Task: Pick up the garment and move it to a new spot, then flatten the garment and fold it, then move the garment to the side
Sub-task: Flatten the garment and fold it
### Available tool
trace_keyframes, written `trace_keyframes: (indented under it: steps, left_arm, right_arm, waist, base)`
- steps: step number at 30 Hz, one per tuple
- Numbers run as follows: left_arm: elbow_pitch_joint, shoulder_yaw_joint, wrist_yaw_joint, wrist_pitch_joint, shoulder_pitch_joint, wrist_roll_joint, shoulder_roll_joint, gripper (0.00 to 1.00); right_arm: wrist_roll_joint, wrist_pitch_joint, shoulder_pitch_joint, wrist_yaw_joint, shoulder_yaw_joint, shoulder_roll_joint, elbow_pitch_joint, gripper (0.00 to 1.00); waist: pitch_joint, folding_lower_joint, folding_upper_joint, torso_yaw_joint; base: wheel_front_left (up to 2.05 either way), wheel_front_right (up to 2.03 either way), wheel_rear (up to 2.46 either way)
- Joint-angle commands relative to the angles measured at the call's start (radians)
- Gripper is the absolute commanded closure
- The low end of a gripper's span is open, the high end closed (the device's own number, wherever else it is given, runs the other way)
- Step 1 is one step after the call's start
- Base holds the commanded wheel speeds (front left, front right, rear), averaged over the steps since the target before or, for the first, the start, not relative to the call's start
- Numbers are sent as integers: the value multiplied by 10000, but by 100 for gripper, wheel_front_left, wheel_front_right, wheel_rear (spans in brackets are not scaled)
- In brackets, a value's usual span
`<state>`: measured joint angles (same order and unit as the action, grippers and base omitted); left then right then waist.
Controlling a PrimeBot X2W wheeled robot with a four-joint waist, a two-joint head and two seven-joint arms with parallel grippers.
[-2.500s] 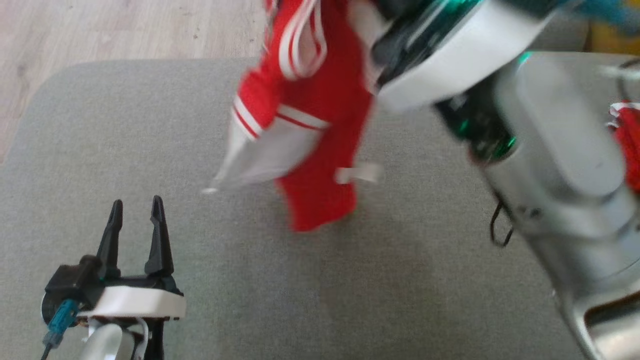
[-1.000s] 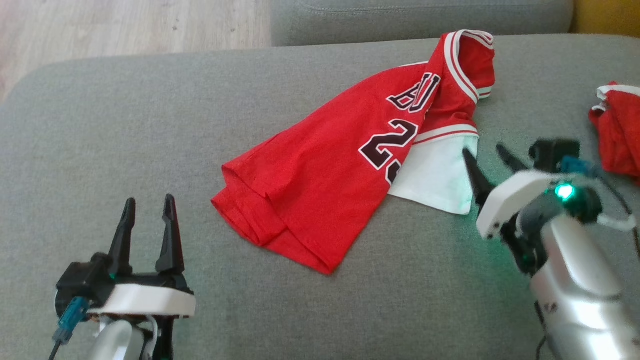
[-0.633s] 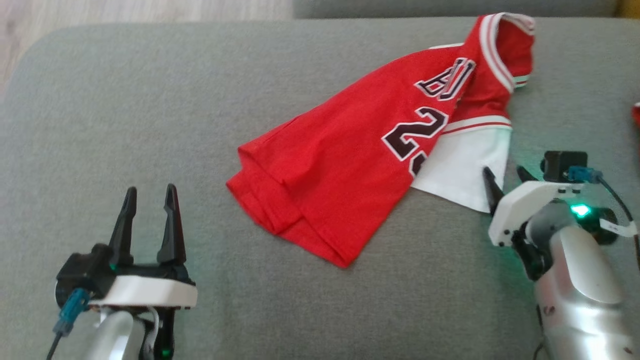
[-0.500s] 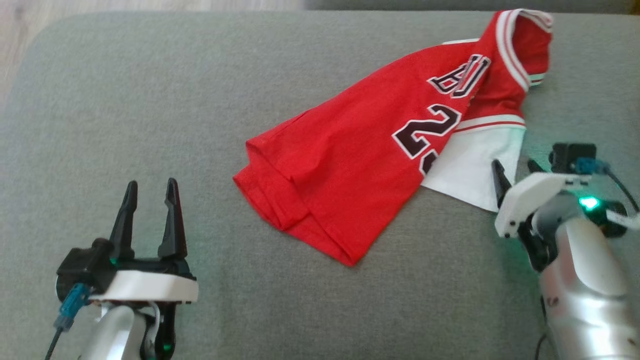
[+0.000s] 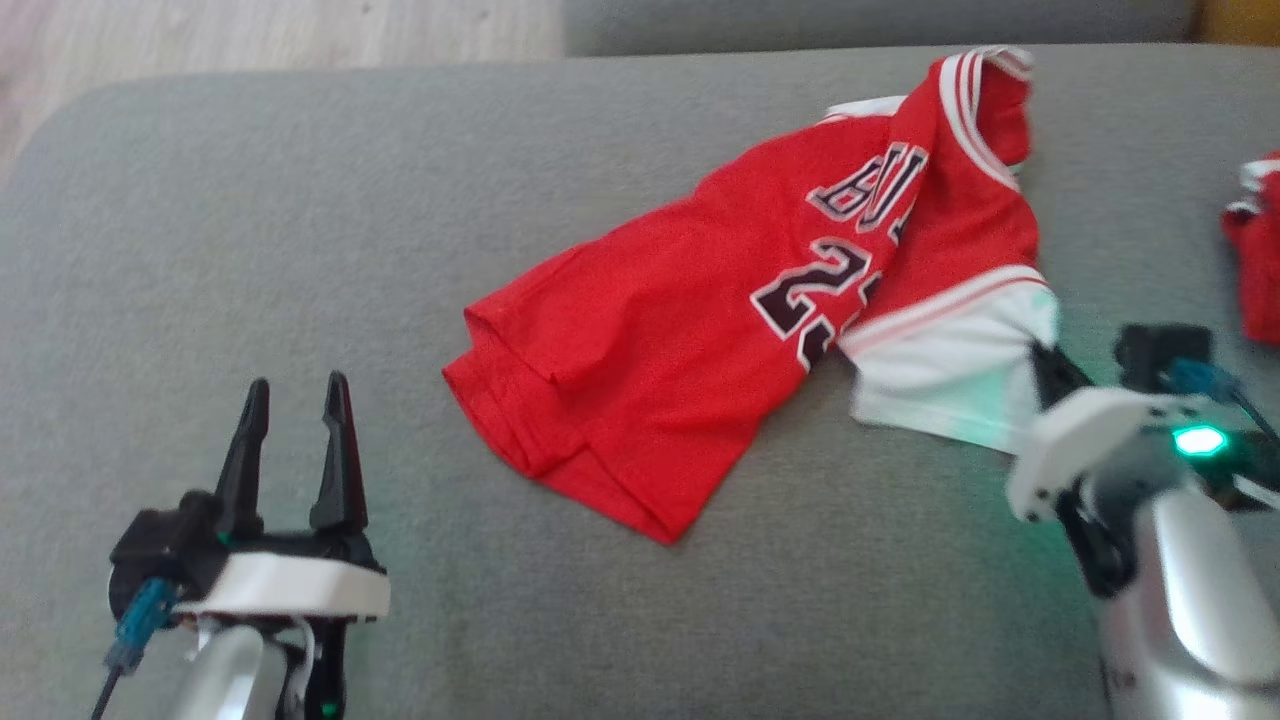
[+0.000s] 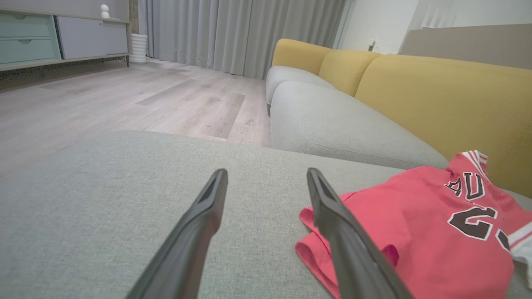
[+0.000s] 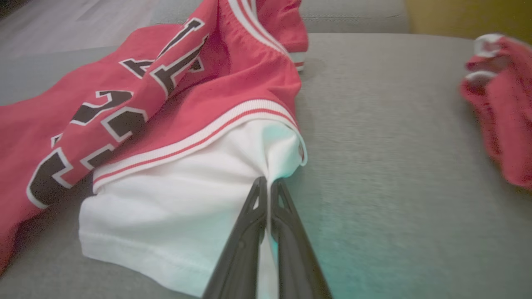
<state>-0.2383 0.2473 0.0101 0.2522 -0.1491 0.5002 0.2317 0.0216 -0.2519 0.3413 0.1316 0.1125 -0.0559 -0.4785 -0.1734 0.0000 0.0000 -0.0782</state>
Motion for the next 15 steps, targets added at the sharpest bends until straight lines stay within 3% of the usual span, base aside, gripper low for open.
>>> trace_keyframes:
  steps: [1,8,9,10,15]
  left_arm:
    - [283,-471,63,93,-45,-70,140,0]
    - [410,-520,113,94,266,-51,145,0]
    - [421,-513,114,94,288,-48,151,0]
    - [426,-504,111,93,311,-45,161,0]
    - [423,-410,97,27,407,-39,204,0]
  right_arm:
    - [-210,-162,-171,-9,-63,55,898,100]
    - [-697,-1165,-1905,-9,204,-54,3643,100]
    - [-669,-1076,-2014,-9,153,-70,3863,13]
    - [-608,-986,-2101,-9,108,-69,3993,0]
    - [-397,-305,-2465,-9,13,-47,4176,0]
  waist:
    - [231,0,0,267]
    - [410,0,0,585]
    - [424,0,0,596]
    - [452,0,0,603]
    - [659,0,0,481]
  base:
    - [0,0,0]
    - [0,0,0]
    - [0,0,0]
    - [0,0,0]
    - [0,0,0]
